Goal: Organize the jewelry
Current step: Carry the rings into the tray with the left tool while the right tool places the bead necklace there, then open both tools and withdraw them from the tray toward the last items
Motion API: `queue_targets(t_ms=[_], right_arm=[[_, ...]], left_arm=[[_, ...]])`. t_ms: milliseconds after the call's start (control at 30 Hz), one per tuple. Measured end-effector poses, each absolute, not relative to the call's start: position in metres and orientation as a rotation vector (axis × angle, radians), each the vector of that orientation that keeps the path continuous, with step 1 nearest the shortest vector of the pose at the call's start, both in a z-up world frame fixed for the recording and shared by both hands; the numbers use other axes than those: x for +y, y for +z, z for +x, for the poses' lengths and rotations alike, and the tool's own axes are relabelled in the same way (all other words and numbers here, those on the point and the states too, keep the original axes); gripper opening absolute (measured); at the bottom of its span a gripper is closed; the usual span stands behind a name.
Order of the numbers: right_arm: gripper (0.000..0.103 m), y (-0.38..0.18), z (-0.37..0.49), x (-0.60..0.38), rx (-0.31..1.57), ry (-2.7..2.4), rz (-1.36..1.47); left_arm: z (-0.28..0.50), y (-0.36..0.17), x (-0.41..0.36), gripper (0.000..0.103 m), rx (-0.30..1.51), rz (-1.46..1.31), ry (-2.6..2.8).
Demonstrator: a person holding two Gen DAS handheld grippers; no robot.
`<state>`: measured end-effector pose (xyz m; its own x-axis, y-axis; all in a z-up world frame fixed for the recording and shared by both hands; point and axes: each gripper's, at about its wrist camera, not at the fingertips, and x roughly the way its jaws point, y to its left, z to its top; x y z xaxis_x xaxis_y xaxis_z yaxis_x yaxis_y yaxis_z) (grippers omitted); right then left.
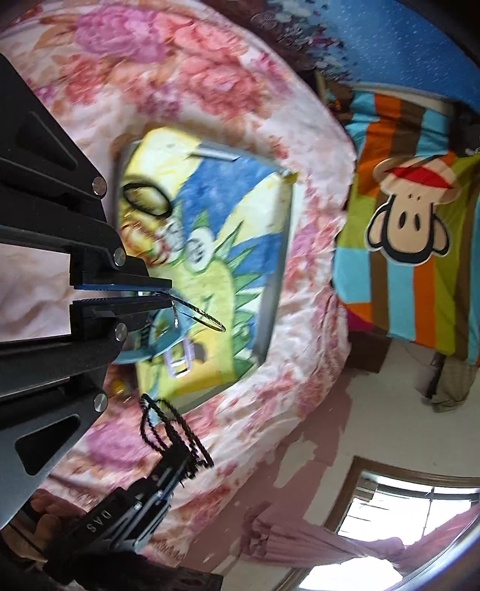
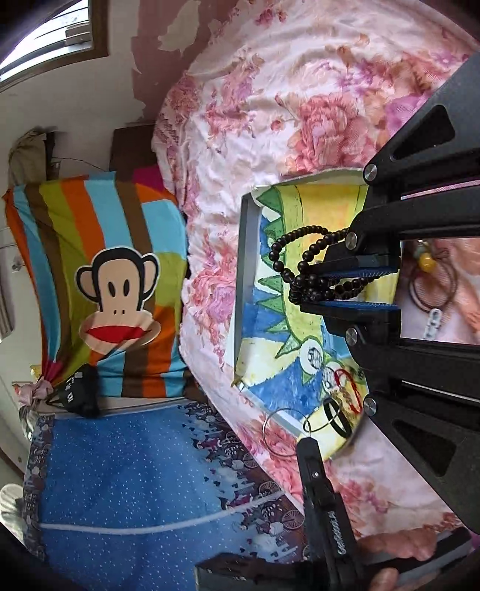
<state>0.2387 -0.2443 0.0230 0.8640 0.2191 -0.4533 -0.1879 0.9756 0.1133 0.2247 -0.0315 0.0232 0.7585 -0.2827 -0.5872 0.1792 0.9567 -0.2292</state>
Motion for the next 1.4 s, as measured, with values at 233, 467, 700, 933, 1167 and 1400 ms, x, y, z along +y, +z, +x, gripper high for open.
queue_targets(t_ms=[233, 467, 700, 933, 1167, 1400], right_arm=[[0.01, -0.013, 0.258, -0.239, 0.596, 0.226, 0.075], [0.01, -0.036, 0.265, -0.241, 0.671, 0.224, 0.081], [0.01, -0.046, 0.266, -0.24, 0.715, 0.21, 0.062], [0.016, -0.047, 0.268, -0.246, 0.74, 0.192, 0.072], [0.04, -0.046, 0.266, -0.251, 0.746, 0.188, 0.085], [0.054, -0.04, 0.263, -0.259, 0.761, 0.181, 0.095]], left_arm=[[0.247, 0.004, -0.026, 0.003, 0.686, -0.19, -0.213], [0.261, -0.019, -0.018, 0.003, 0.74, -0.208, -0.166], [0.276, -0.042, -0.01, 0.003, 0.813, -0.257, -0.136], [0.282, -0.055, -0.014, 0.003, 0.864, -0.248, -0.109], [0.279, -0.053, -0.024, 0.003, 0.871, -0.205, -0.109], [0.275, -0.046, -0.027, 0.046, 0.861, -0.203, -0.121]])
